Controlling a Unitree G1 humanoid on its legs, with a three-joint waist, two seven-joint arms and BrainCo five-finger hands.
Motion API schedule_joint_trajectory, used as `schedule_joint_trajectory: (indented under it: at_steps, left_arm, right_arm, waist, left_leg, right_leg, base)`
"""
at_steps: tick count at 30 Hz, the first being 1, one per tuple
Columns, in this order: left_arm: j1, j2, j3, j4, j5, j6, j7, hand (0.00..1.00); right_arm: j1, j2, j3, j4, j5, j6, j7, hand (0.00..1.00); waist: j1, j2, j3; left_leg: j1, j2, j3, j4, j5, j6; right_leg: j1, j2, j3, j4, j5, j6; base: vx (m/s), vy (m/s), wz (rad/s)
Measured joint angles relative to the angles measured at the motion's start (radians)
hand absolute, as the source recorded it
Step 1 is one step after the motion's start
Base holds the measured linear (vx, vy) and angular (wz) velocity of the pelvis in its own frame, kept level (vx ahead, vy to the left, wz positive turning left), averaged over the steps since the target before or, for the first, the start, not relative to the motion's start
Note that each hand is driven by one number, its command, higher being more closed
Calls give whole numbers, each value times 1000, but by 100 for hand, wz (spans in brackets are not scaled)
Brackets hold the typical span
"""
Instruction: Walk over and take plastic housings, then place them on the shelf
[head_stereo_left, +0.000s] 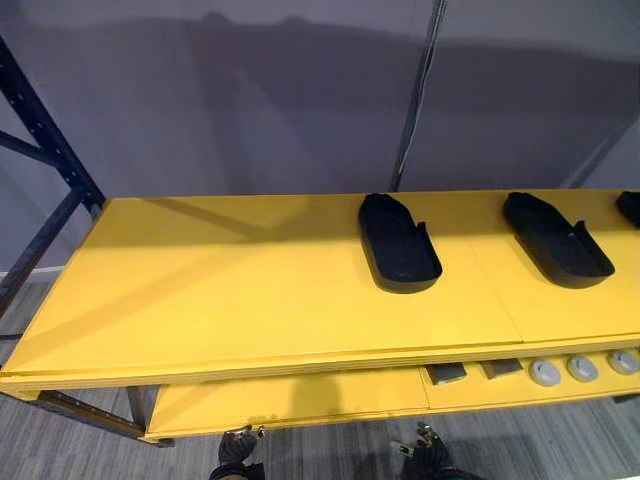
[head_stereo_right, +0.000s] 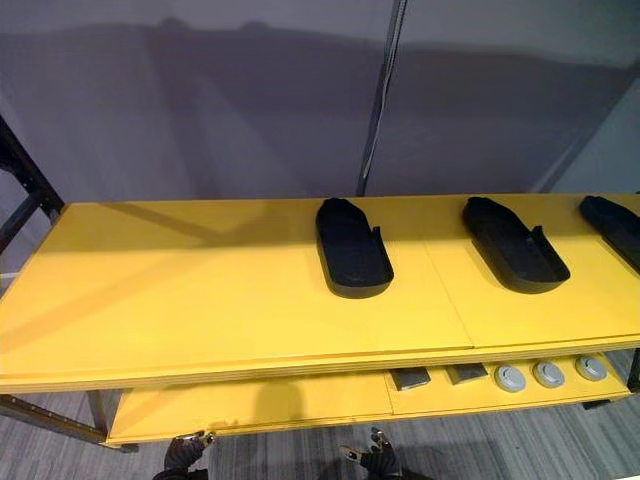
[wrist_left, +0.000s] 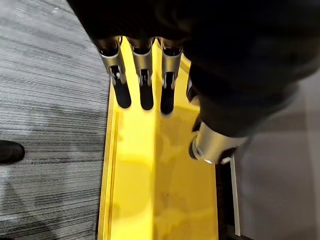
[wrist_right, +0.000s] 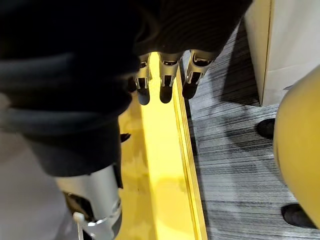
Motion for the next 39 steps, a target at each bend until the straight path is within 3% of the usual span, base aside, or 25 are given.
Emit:
schedule_joint_trajectory:
  at_steps: [6, 11, 19, 21, 22, 24, 25, 26, 28, 29, 30, 33, 35, 37, 38, 39]
  left_arm:
    - [-15, 8, -13, 33, 14, 0, 1, 0]
    - [-15, 9, -6, 33, 19, 0, 6, 0]
    - [-51, -20, 10, 34, 15, -3, 12, 0]
    - [-53, -23, 13, 37, 15, -9, 16, 0]
    - [-63, -27, 30, 37, 15, -12, 25, 0]
    - [-75, -24, 30, 37, 15, -12, 32, 0]
    - [-91, -23, 29, 37, 15, -12, 33, 0]
    - [-127, -22, 28, 38, 16, -13, 34, 0]
    - [-168, -17, 24, 52, 18, -15, 33, 0]
    - [-193, -12, 15, 68, 19, -15, 32, 0]
    - [-197, -8, 10, 74, 19, -14, 31, 0]
    - [-193, 21, -10, 83, 20, -8, 28, 0]
    - [-196, 32, -10, 87, 19, 0, 28, 0]
    - [-198, 33, -12, 116, 19, 2, 28, 0]
    - [-203, 37, -21, 125, 19, 1, 27, 0]
    - [-201, 37, -40, 129, 19, -6, 27, 0]
  right_arm:
    - [0, 3, -2, -5, 2, -2, -8, 0]
    - [-1, 18, 0, -37, 2, -4, -9, 0]
    - [-46, 22, 3, -49, -8, -5, -17, 0]
    - [-69, 21, 4, -50, -21, -5, -20, 0]
    - [-96, 22, 16, -81, -31, -5, -25, 0]
    - [-117, 23, 21, -105, -37, -5, -28, 0]
    - [-128, 25, 21, -126, -44, -5, -31, 0]
    - [-150, 29, 21, -146, -48, -5, -38, 0]
    - [-155, 29, 23, -149, -49, -5, -44, 0]
    - [-154, 28, 24, -134, -52, -5, -45, 0]
    - [-154, 26, 27, -119, -53, -6, -46, 0]
    - [-161, -3, 75, -20, -70, -6, -46, 0]
    - [-185, -24, 102, 18, -85, -6, -46, 0]
    - [-209, -53, 130, 47, -91, -7, -47, 0]
    - [-216, -66, 137, 63, -91, -6, -50, 0]
    - [-210, -73, 137, 76, -93, -6, -51, 0]
  waist:
    - [-4, 7, 1]
    - [0, 3, 26]
    - [-4, 1, 58]
    - [-5, 4, 62]
    - [-5, 0, 75]
    - [-4, -2, 90]
    - [-4, -5, 99]
    - [-5, -8, 120]
    - [-4, -9, 137]
    - [-7, -6, 138]
    - [-9, -6, 138]
    - [-14, -21, 129]
    - [-5, -34, 123]
    - [-1, -23, 114]
    - [-6, -17, 109]
    - [0, -40, 89]
  left_leg:
    - [4, 19, 5, 6, -5, -13]
    - [-4, 47, 28, 71, -44, -51]
    - [-74, 60, 55, 211, -110, -1]
    - [-84, 61, 96, 238, -127, 14]
    - [-117, 66, 170, 274, -149, 34]
    - [-144, 74, 228, 302, -161, 43]
    - [-166, 78, 263, 320, -166, 52]
    - [-195, 99, 315, 328, -168, 67]
    - [-206, 107, 373, 313, -155, 92]
    - [-202, 107, 420, 281, -132, 103]
    - [-198, 107, 439, 265, -122, 106]
    - [-168, 103, 553, 226, -93, 105]
    - [-169, 95, 606, 240, -88, 101]
    - [-162, 104, 601, 241, -76, 99]
    - [-166, 130, 602, 274, -69, 111]
    - [-171, 104, 575, 212, -85, 82]
  right_leg:
    - [-8, 18, 3, 24, -13, -15]
    - [-30, 43, 29, 89, -45, -36]
    - [-112, 76, 112, 162, -55, -41]
    - [-139, 87, 163, 159, -37, -30]
    - [-191, 109, 245, 150, 4, -13]
    - [-216, 125, 307, 124, 52, -2]
    - [-234, 132, 340, 88, 99, 11]
    - [-245, 133, 341, 2, 190, 5]
    - [-278, 115, 198, 75, 156, 0]
    - [-302, 85, 52, 232, 52, -31]
    - [-298, 75, 9, 282, 15, -39]
    - [-189, -6, -158, 377, -117, -23]
    - [-170, -35, -217, 300, -130, -26]
    - [-113, 15, -193, 131, -85, -67]
    - [-89, 47, -146, 63, -22, -74]
    - [-91, 52, -96, 19, 6, -82]
  base:
    - [-17, -44, -5]
    - [-44, -79, -14]
    - [-51, -7, -30]
    - [-132, 125, -100]
    - [-156, 132, -134]
    - [-155, 127, -133]
    - [-216, 140, -150]
    - [-285, 147, -145]
    - [-213, 111, -106]
    - [-109, 105, -82]
    - [-100, 108, -94]
    - [-37, 20, -95]
    - [-32, -131, -157]
    - [-65, -206, -175]
    - [-88, -99, -137]
    - [-97, -67, -131]
